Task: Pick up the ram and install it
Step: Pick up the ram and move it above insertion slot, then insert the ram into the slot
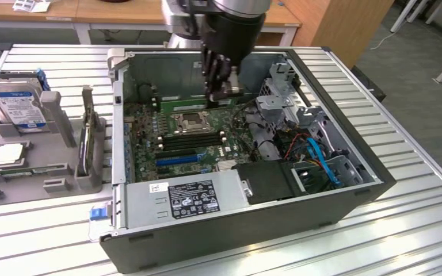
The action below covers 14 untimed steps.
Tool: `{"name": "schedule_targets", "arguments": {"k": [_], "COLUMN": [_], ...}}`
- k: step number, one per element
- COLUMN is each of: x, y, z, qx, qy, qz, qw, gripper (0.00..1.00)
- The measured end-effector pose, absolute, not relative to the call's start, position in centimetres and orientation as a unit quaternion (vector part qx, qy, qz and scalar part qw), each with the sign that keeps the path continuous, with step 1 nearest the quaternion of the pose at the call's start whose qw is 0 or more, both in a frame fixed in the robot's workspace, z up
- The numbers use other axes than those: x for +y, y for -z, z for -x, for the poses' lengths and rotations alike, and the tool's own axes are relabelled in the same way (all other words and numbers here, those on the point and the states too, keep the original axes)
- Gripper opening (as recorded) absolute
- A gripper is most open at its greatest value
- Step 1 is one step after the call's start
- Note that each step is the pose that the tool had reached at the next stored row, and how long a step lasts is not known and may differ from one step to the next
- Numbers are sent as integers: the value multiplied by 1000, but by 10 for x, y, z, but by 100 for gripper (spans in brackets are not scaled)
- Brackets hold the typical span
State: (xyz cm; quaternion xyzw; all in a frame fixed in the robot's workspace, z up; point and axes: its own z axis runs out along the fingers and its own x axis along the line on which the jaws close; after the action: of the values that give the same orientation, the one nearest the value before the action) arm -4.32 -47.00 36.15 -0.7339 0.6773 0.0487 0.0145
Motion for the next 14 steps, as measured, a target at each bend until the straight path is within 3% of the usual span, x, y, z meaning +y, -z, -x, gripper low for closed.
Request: {"name": "schedule_targets", "arguments": {"k": [14], "x": [-470], "y": [-361], "z": [26], "qx": [676], "qy": [-51], "qz": [735], "qw": [16], "gripper": [14]}}
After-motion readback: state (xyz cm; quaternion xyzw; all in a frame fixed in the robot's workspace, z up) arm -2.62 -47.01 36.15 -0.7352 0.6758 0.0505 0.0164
